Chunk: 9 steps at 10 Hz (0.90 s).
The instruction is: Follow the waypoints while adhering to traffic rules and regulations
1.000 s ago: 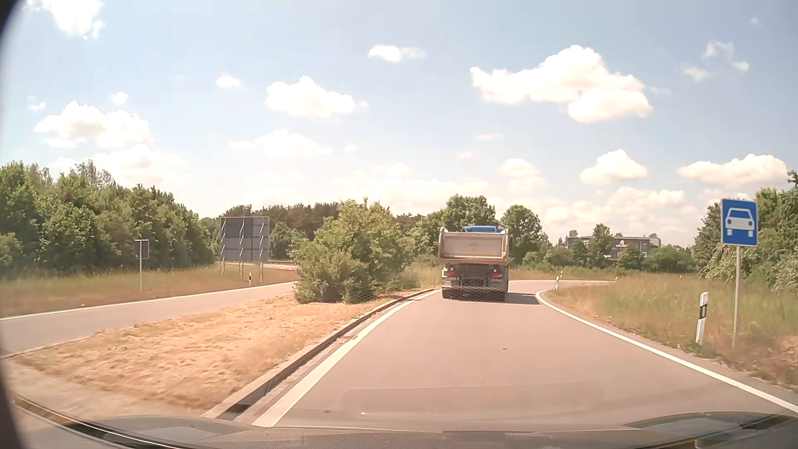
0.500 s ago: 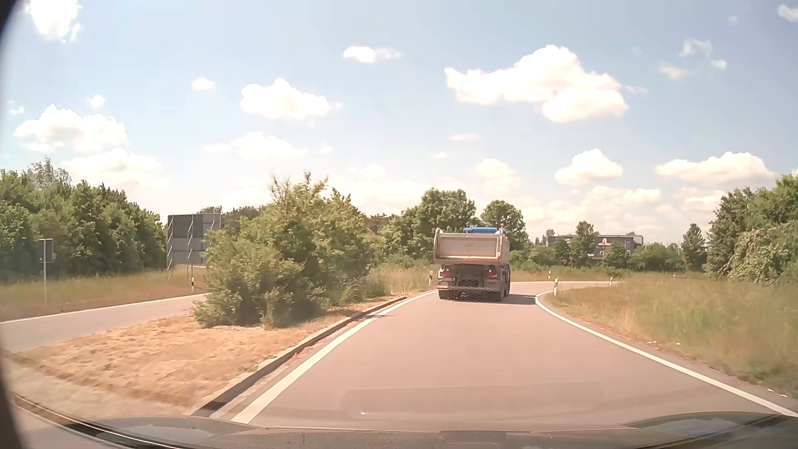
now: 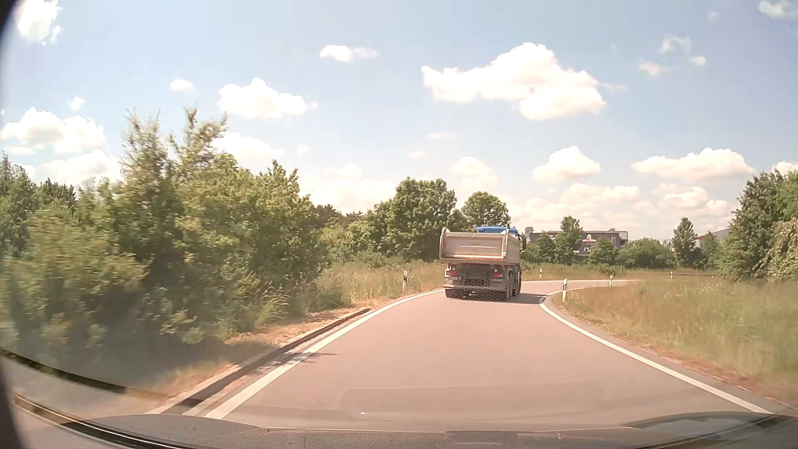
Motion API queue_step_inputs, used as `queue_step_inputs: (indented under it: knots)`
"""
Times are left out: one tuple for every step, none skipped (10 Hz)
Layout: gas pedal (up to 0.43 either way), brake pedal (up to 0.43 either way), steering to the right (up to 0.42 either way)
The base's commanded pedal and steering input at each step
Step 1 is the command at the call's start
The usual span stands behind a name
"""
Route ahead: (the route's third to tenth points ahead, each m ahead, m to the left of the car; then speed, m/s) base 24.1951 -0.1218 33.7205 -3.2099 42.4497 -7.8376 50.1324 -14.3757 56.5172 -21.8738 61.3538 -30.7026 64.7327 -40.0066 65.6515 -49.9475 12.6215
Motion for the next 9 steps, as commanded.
queue_step_inputs:
  knots:
    - [0.268, 0.012, 0.038]
    - [0.268, 0.012, 0.039]
    - [0.260, 0.012, 0.041]
    - [0.240, 0.012, 0.045]
    - [0.220, 0.012, 0.051]
    - [0.197, 0.012, 0.056]
    - [0.157, 0.012, 0.060]
    - [0.118, 0.012, 0.060]
    - [0.098, 0.012, 0.061]
